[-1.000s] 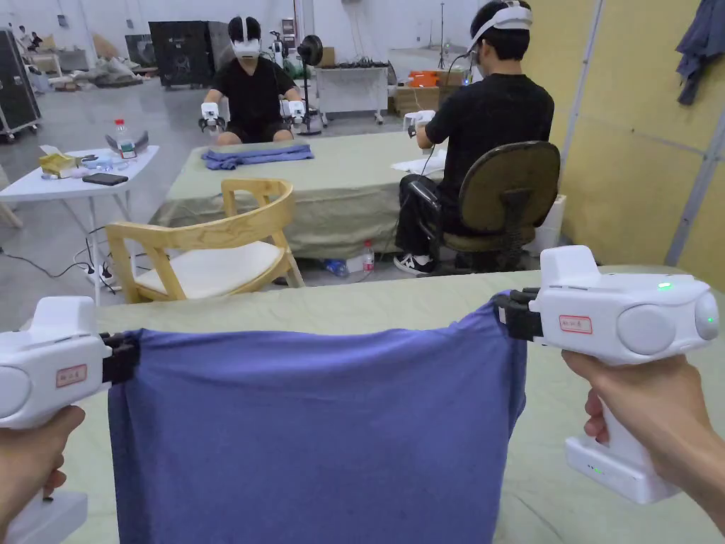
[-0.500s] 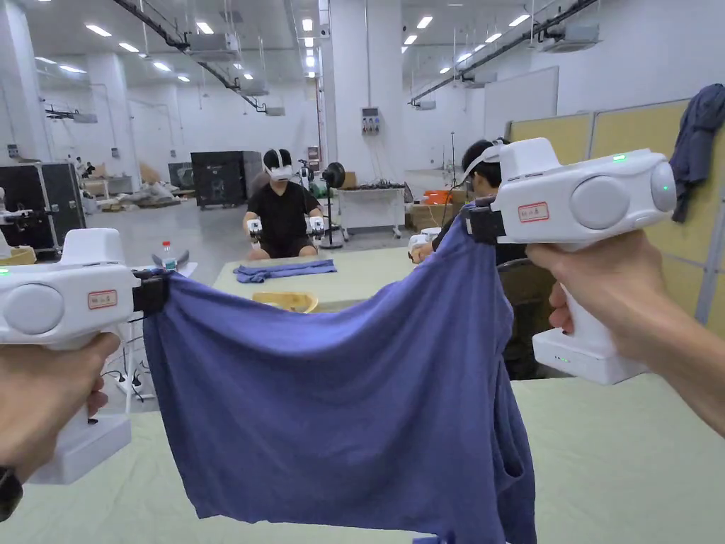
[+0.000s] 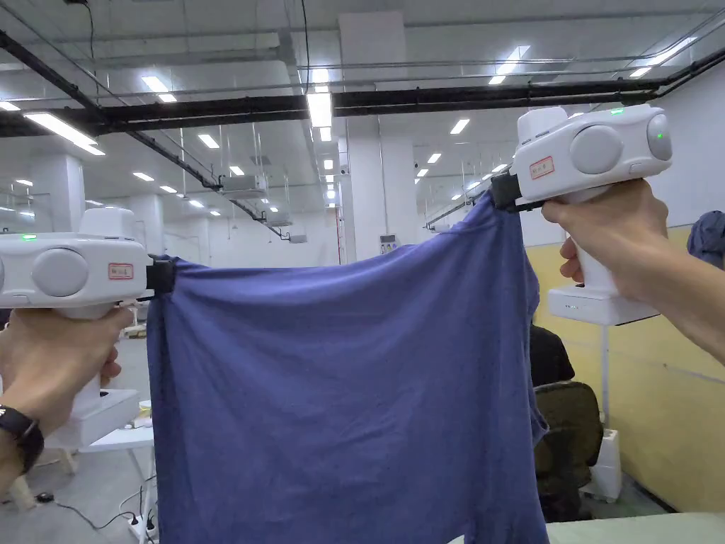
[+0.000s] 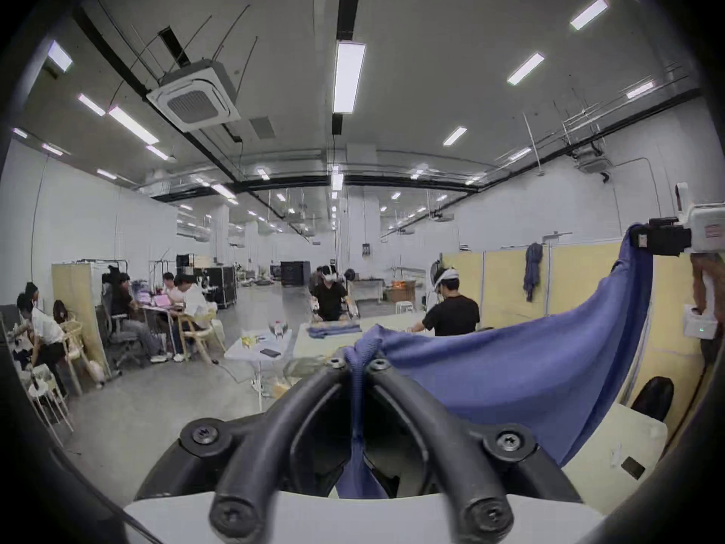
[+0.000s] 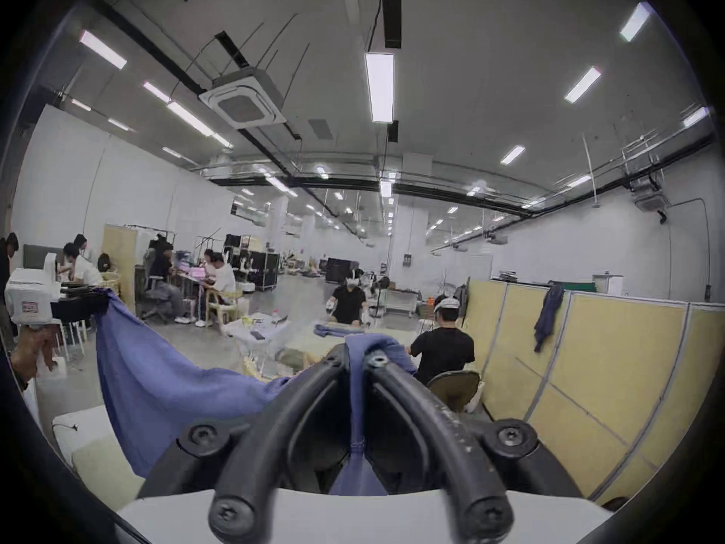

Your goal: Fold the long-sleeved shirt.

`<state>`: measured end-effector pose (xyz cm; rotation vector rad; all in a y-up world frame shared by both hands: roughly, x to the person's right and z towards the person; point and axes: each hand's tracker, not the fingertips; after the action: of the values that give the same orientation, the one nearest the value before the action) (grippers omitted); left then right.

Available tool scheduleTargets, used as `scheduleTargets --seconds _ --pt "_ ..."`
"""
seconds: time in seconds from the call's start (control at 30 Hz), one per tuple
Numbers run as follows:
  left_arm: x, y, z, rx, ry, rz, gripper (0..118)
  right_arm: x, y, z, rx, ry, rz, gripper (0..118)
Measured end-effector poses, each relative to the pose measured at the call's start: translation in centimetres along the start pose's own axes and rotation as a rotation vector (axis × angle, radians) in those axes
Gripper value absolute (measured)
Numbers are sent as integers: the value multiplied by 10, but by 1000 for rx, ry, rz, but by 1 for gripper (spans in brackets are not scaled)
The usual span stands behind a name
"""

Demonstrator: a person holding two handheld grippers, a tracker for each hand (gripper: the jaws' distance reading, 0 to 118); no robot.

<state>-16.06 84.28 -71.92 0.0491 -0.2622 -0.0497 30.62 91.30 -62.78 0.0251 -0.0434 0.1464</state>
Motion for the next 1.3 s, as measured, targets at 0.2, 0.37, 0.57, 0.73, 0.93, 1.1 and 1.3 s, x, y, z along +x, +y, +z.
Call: scheduleTargets --seconds 0.2,0.37,0.57,0.73,0.93,1.1,1.3 --pt "-4 24 -12 23 3 10 3 16 10 -9 15 -31 -1 8" --pt "-5 30 -33 29 11 -4 3 23 10 -31 9 -43 3 8" --pt "-13 27 -79 19 21 2 3 28 5 -76 1 -53 -8 8" --pt "-21 17 -126 3 21 6 3 31 5 -121 -8 -68 4 8" --pt "-32 6 -189 -17 36 22 3 26 -2 -185 -19 -76 34 8" --pt "-35 -6 -234 -23 52 -9 3 28 -16 -241 -26 -75 18 8" --pt "-38 -31 -281 -42 70 13 3 26 -38 -287 -25 -73 9 8"
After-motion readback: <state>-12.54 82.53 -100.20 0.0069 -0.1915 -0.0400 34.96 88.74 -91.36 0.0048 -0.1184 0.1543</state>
